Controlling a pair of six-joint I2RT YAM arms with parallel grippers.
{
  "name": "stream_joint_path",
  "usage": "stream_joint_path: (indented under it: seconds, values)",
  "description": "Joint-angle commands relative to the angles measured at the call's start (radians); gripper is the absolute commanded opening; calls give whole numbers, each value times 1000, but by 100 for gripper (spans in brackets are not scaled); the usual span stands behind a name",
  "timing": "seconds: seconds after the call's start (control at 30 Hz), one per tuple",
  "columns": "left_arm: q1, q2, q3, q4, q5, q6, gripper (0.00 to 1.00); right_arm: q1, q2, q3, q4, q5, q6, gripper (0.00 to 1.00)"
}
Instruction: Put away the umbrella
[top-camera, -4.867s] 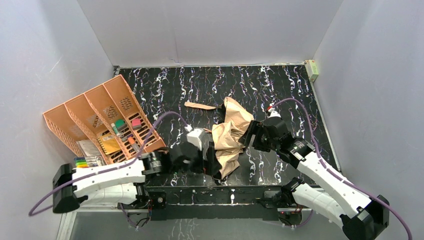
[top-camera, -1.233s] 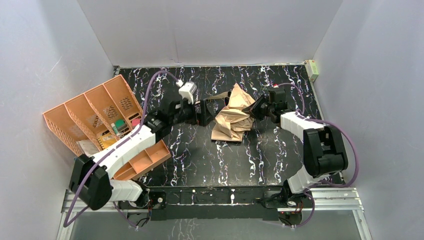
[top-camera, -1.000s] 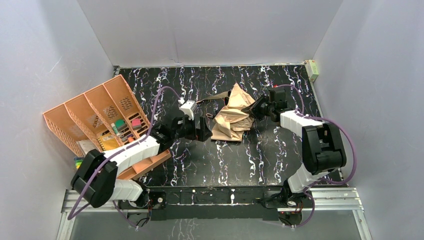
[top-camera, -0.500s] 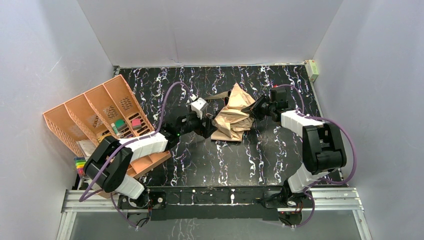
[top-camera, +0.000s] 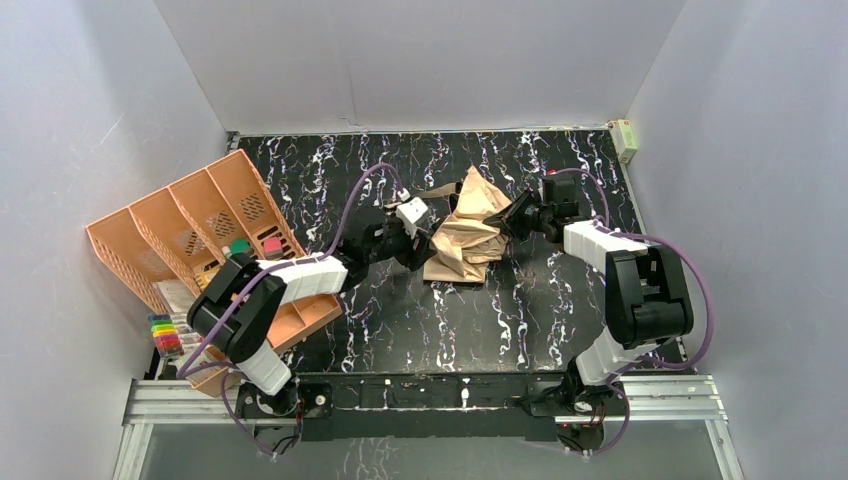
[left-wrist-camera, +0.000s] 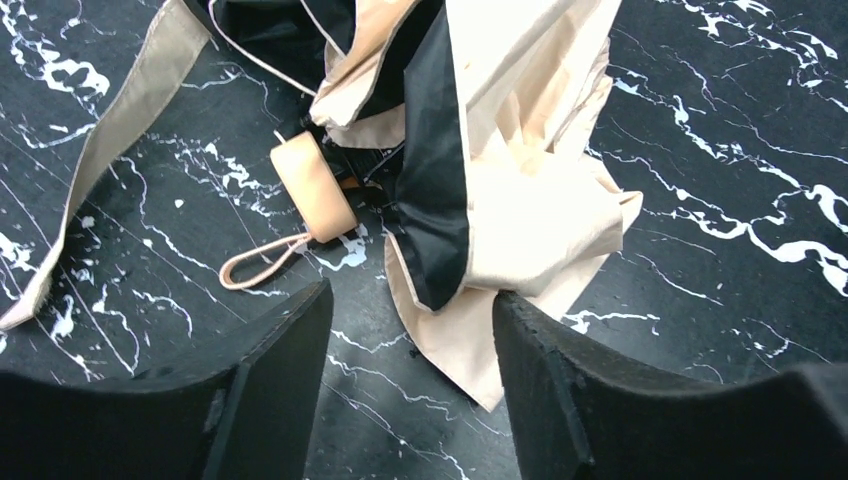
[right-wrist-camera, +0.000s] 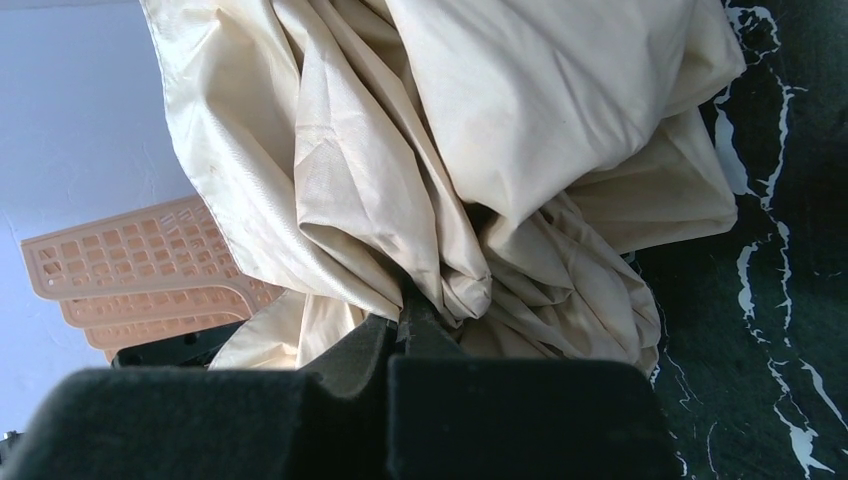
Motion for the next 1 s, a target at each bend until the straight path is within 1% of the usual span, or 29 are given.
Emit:
stream_joint_path:
  seconds: [0.0, 0.1, 0.17, 0.2, 0.27, 0.3, 0.4, 0.5, 0.6, 0.7, 0.73, 0.8, 0.9, 0.97]
  values:
    - [-3, 19, 68, 43, 25, 37, 53, -10, -13, 42, -3, -13, -23, 0]
    - [-3, 30, 96, 26, 70, 29, 40, -11, -14, 39, -5, -17, -27, 0]
    - [-4, 32, 114, 5, 101, 26, 29, -12, -16, 36, -5, -15, -29, 0]
    - [-4, 31, 121, -8, 117, 26, 23, -12, -15, 33, -5, -14, -30, 0]
    - [-2, 27, 139, -41, 151, 28, 2, -14, -15, 30, -5, -17, -31, 0]
    - [-2, 21, 145, -62, 165, 22, 0, -15, -15, 28, -5, -16, -33, 0]
    - [-2, -11, 146, -101, 190, -3, 0, -18, -17, 26, -5, -16, -34, 0]
    - [-3, -71, 169, -195, 227, -26, 0, -19, -19, 26, -9, -13, -39, 0]
    - [-4, -141, 196, -294, 261, -80, 0, -21, -22, 28, -16, -5, -47, 0]
    - [-5, -219, 215, -378, 325, -161, 0, -23, -24, 28, -19, -4, -52, 0]
    - [-13, -271, 205, -406, 357, -191, 0, -23, -25, 27, -20, -2, -55, 0]
    - [-49, -355, 188, -442, 385, -219, 0, -23, -26, 22, -25, 2, -62, 0]
    - [-127, -388, 195, -500, 399, -208, 0, -23, -25, 22, -31, 4, -67, 0]
    - [-180, -397, 195, -502, 372, -261, 0, -24, -27, 22, -39, 6, -73, 0]
